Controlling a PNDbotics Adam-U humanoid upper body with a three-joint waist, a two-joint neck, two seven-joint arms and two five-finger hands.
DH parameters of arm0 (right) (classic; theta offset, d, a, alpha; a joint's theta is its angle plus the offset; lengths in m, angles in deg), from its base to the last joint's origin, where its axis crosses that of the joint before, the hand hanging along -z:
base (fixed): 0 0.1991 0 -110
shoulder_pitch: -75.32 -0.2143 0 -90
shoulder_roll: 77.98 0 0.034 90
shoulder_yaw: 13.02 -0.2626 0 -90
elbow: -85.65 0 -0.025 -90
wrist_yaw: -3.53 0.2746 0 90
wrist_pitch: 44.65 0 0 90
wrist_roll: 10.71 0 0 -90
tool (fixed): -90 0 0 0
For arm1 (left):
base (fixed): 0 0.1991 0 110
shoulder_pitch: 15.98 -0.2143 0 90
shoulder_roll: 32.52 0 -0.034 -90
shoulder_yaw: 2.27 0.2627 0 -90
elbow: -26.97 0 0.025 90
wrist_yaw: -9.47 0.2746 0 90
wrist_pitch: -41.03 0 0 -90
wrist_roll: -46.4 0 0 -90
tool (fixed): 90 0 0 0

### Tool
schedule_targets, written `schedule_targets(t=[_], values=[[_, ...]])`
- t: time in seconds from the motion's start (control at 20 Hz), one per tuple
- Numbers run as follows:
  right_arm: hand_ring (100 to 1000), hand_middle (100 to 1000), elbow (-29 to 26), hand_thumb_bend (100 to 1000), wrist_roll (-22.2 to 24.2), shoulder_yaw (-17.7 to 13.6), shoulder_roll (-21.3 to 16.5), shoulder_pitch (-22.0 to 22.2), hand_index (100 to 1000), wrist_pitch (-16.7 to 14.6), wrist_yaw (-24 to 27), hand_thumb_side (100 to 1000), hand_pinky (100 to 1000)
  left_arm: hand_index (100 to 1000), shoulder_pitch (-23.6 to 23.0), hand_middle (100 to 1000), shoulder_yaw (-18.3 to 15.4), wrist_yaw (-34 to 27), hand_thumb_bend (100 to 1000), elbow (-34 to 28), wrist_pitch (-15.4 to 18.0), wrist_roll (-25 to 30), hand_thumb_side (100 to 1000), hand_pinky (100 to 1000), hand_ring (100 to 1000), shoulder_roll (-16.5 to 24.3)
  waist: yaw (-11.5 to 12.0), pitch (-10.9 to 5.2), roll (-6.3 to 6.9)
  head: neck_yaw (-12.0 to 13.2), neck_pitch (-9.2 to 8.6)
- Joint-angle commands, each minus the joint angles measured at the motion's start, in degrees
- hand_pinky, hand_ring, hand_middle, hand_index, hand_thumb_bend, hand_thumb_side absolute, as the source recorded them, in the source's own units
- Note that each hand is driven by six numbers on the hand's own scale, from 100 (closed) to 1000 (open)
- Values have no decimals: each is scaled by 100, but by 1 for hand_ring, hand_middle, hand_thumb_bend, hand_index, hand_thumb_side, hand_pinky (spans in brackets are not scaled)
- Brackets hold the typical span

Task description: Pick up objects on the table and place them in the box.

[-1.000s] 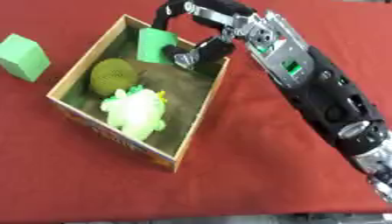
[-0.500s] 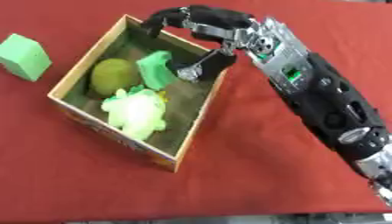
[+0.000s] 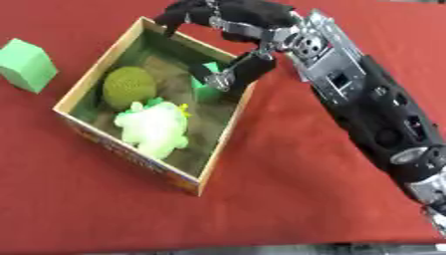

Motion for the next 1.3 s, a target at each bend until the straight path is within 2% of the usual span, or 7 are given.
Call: schedule_targets(t=[0.05,0.15,0.45,0.6,0.75,0.95,1.3], values=[[1000,781,-317,100,-49,-150,-229,-40,1000,101,237,141,1000,891,17,803,-26,5,100,-112,-2,-2,698,867,929,91,-18,-166,17,17,21],[1000,771,-554,100,-86,-239,-490,38,1000,136,428,139,1000,890,0,803,-37,14,100,-112,-5,-10,698,867,929,100,-41,-177,11,50,34],[1000,804,-971,100,35,-635,-1811,620,1000,56,1073,172,1000,890,-42,804,-63,61,100,-112,-36,-36,700,867,930,117,-122,-197,-27,157,38],[1000,821,-1026,100,14,-932,-2379,1018,1000,-28,1130,176,1000,889,-47,805,-65,79,100,-112,-59,-32,702,868,931,119,-157,-189,-36,200,34],[1000,841,-1015,100,-183,-1112,-2874,1496,1000,-90,932,211,1000,889,-53,806,-69,96,100,-112,-74,-32,704,868,932,126,-181,-172,-52,244,31],[1000,847,-770,100,-406,-1104,-3184,1903,1000,-178,570,229,1000,889,-28,806,-48,95,100,-112,-107,-6,705,869,933,114,-182,-155,-59,250,14],[1000,846,-135,100,-352,-1130,-3225,1855,1000,-270,453,296,1000,888,-30,806,-40,77,100,-112,-126,23,707,869,934,104,-160,-134,-49,233,3]])
